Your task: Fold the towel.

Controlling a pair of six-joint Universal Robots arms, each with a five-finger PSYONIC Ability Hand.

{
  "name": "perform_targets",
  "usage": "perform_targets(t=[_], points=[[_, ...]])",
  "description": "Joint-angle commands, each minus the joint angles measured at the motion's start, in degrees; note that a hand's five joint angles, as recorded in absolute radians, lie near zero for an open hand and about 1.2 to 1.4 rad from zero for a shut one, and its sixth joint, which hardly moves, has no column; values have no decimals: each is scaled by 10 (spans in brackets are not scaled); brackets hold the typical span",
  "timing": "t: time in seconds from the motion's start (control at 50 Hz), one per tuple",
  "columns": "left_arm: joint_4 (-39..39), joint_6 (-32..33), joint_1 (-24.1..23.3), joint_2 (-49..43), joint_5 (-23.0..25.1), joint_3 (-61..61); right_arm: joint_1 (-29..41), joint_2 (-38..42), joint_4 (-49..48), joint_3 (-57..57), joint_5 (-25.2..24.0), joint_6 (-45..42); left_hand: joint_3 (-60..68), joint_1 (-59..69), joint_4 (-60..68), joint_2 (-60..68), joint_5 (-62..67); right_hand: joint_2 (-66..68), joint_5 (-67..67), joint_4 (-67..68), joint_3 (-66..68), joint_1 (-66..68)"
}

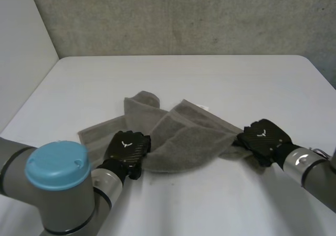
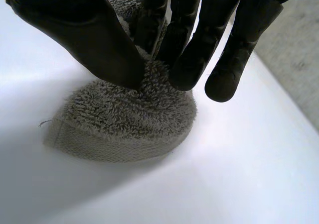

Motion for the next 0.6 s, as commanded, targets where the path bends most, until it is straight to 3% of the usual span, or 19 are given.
perform_targets(t=[0.02,0.04,0.06,0.08,0.1,0.12,0.26,0.44,0.48,0.5,0.6], points=[[-1,0,-10,57,0,-35,-46,-84,161,23,-12,-6,103,115,101,102,111,18,10,4,13,2],[-1,0,-10,57,0,-35,-46,-84,161,23,-12,-6,103,115,101,102,111,18,10,4,12,2],[-2,1,-14,64,0,-42,-60,-97,202,21,-12,-9,103,115,101,102,111,-211,-218,-225,-216,-226],[-2,1,-19,67,1,-49,-60,-97,202,21,-12,-9,103,115,101,102,111,-213,-221,-227,-218,-228],[-2,1,-19,67,1,-49,-74,-105,245,15,-11,-16,103,115,101,102,111,-494,-502,-508,-499,-510],[-2,1,-24,69,1,-55,-92,-115,285,8,-16,-24,103,115,101,102,111,-654,-661,-668,-659,-669],[-2,2,-39,69,1,-71,-117,-158,325,-28,-33,-1,81,93,80,81,89,-658,-665,-672,-663,-673],[-12,2,-26,84,-2,-74,-64,-162,296,-91,-38,144,-84,-71,-85,-84,-76,-650,-658,-664,-655,-666],[-24,3,-4,99,-3,-76,-27,-153,281,-121,-33,188,-206,-194,-207,-206,-198,-638,-646,-653,-644,-654],[-24,3,-4,99,-3,-76,-27,-153,281,-121,-33,189,-207,-194,-208,-207,-198,-638,-646,-653,-644,-654],[-41,3,28,127,-3,-90,39,-88,284,-189,-18,232,-323,-310,-324,-323,-314,-618,-626,-632,-623,-634]])
